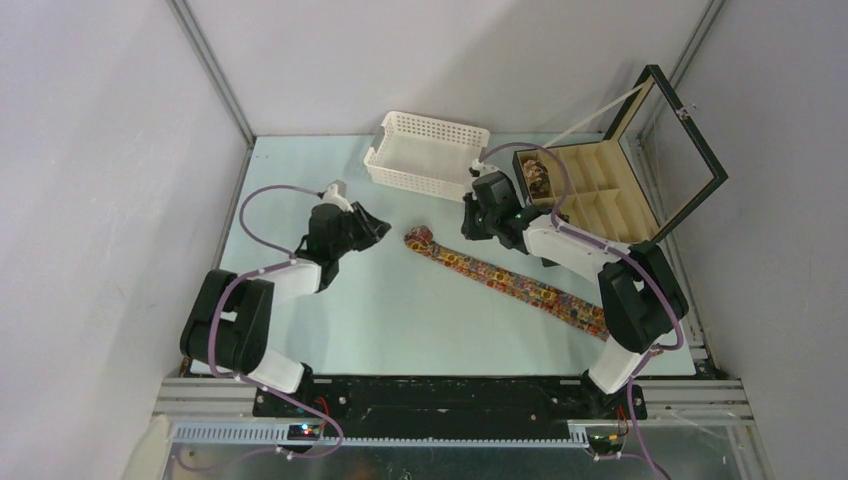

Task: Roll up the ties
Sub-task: Roll the tie at the center of the board.

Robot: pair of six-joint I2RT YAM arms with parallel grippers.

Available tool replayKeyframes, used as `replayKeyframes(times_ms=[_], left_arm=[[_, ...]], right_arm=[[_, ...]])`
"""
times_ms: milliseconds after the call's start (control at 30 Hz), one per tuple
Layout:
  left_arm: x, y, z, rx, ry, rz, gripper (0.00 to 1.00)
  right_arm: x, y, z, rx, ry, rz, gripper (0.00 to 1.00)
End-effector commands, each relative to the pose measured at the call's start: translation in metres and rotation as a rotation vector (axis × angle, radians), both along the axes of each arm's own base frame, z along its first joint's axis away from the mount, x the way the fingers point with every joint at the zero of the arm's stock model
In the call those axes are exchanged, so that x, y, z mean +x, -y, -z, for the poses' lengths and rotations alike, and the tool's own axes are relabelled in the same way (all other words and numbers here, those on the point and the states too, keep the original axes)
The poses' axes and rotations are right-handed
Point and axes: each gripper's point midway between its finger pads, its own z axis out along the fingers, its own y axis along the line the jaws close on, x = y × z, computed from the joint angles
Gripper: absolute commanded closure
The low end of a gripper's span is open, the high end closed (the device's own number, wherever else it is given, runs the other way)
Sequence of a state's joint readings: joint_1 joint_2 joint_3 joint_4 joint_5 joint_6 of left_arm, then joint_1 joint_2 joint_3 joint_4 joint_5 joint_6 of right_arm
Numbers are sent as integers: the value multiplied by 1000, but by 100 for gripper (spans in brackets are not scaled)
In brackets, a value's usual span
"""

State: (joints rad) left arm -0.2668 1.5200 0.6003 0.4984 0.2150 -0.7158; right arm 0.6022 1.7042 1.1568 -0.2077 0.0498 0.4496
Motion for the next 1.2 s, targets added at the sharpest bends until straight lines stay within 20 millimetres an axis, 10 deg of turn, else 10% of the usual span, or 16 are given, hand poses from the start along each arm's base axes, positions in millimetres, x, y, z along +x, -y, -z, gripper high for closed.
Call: replayKeyframes(times_ms=[0, 433, 1167], left_arm=[[17, -16, -34, 56, 69, -38, 66], [51, -7, -37, 49, 69, -7, 76], [53, -1, 1, 80, -4, 28, 82]], right_arm=[[-1, -28, -8, 145, -16, -47, 89], [27, -62, 33, 283, -65, -27, 93], [19, -104, 57, 287, -136, -93, 100]])
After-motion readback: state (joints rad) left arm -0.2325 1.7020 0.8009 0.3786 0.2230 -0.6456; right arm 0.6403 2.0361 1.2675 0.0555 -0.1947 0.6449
